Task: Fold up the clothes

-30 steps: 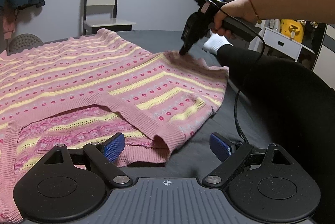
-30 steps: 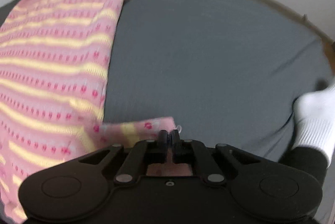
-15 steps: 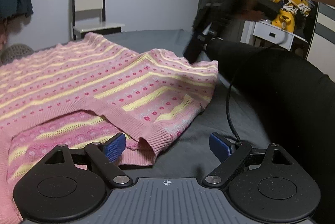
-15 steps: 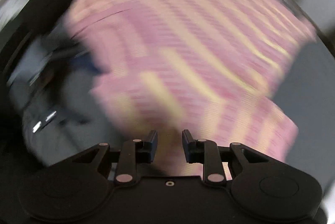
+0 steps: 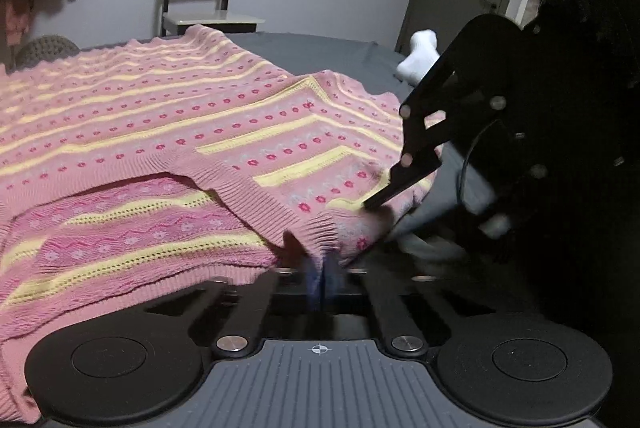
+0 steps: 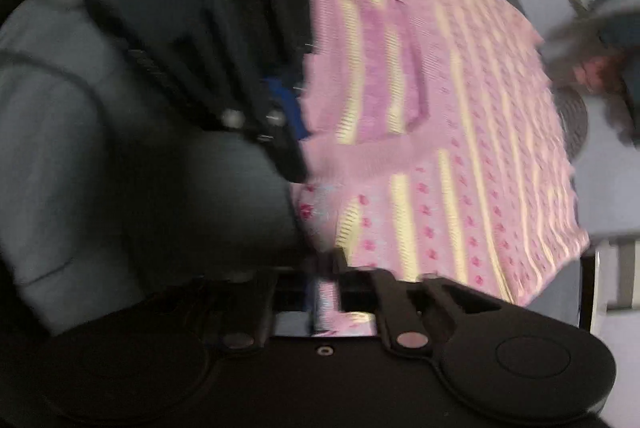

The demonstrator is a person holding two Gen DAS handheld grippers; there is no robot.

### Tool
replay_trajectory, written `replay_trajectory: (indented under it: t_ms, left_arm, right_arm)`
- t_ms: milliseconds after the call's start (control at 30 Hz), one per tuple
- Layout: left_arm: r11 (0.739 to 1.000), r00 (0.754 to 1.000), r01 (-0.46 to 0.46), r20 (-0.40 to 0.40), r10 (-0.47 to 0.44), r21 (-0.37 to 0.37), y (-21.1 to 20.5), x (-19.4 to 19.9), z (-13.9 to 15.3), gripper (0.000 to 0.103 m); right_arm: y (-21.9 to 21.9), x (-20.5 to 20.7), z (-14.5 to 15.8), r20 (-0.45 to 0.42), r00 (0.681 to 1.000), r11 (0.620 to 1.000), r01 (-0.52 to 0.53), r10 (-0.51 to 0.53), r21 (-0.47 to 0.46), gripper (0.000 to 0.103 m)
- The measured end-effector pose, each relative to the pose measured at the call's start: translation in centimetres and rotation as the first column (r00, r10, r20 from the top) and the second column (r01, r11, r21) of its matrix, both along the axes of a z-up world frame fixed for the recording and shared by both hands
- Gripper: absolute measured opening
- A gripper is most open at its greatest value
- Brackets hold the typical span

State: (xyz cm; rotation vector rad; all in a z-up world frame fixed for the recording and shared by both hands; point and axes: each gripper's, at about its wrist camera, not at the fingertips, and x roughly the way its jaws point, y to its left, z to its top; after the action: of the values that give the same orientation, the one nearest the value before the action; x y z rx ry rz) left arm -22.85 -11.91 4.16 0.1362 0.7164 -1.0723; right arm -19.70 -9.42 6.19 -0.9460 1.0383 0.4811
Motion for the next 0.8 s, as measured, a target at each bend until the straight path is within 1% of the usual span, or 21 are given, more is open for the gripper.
replay_trajectory:
  t_ms: [67, 100, 200, 233, 267, 300, 400, 467, 533, 667, 767, 800]
  left_arm:
    - [0.998, 0.998, -0.032, -0.063, 0.029, -0.047, 0.6, 0.9, 0.1, 0.001]
    - [0.996, 0.994, -0.053, -0.094, 0.047, -0.069, 0.9, 1.5, 0.1, 0.001]
    - [0.986, 0.982, -0.116, -0.16, 0.096, -0.116, 1.6, 3.0, -0.1, 0.001]
    - [0.983, 0.978, -0.132, -0.179, 0.108, -0.129, 1.7, 3.6, -0.2, 0.001]
    - [0.98, 0.974, -0.145, -0.193, 0.116, -0.14, 1.9, 4.1, -0.2, 0.001]
    - [0.978, 0.973, -0.149, -0.2, 0.119, -0.146, 1.9, 4.3, -0.3, 0.001]
    - [0.977, 0.971, -0.15, -0.209, 0.117, -0.153, 1.7, 4.7, -0.5, 0.001]
    - [0.976, 0.971, -0.144, -0.211, 0.109, -0.161, 1.7, 4.5, -0.6, 0.002]
    - [0.978, 0.975, -0.122, -0.204, 0.086, -0.168, 1.5, 4.3, -0.5, 0.002]
    - [0.985, 0.984, -0.083, -0.171, 0.057, -0.153, 0.6, 4.1, -0.5, 0.002]
    - [0.982, 0.982, -0.064, -0.185, 0.03, -0.175, 0.1, 4.0, -0.6, 0.002]
    - [0.985, 0.984, -0.054, -0.175, 0.025, -0.165, -0.2, 3.8, -0.5, 0.002]
  right_arm:
    - [-1.4, 1.1, 1.9, -0.013, 0.995, 0.989, 0.102, -0.101, 0.103, 0.007]
    - [-2.0, 1.7, 2.4, -0.021, 0.99, 0.981, 0.143, -0.141, 0.134, 0.008]
    - [-3.9, 3.2, 3.3, -0.02, 0.975, 0.959, 0.219, -0.22, 0.181, 0.009]
    - [-4.3, 3.5, 3.3, -0.018, 0.973, 0.956, 0.231, -0.232, 0.182, 0.009]
    - [-4.6, 3.8, 3.3, -0.016, 0.97, 0.953, 0.241, -0.242, 0.184, 0.017]
    - [-4.9, 3.9, 3.2, -0.013, 0.968, 0.951, 0.247, -0.249, 0.187, 0.03]
    - [-5.3, 4.0, 3.0, -0.006, 0.967, 0.948, 0.249, -0.253, 0.199, 0.031]
    - [-5.3, 4.0, 2.8, -0.001, 0.97, 0.953, 0.24, -0.244, 0.184, 0.031]
    - [-5.2, 4.1, 2.5, 0.003, 0.975, 0.961, 0.219, -0.223, 0.166, 0.032]
    - [-5.0, 4.1, 2.7, 0.002, 0.981, 0.968, 0.192, -0.195, 0.162, 0.033]
    - [-5.0, 4.0, 3.0, 0.019, 0.983, 0.973, 0.179, -0.183, 0.145, 0.036]
    - [-5.0, 3.9, 3.2, 0.027, 0.984, 0.976, 0.173, -0.178, 0.136, 0.038]
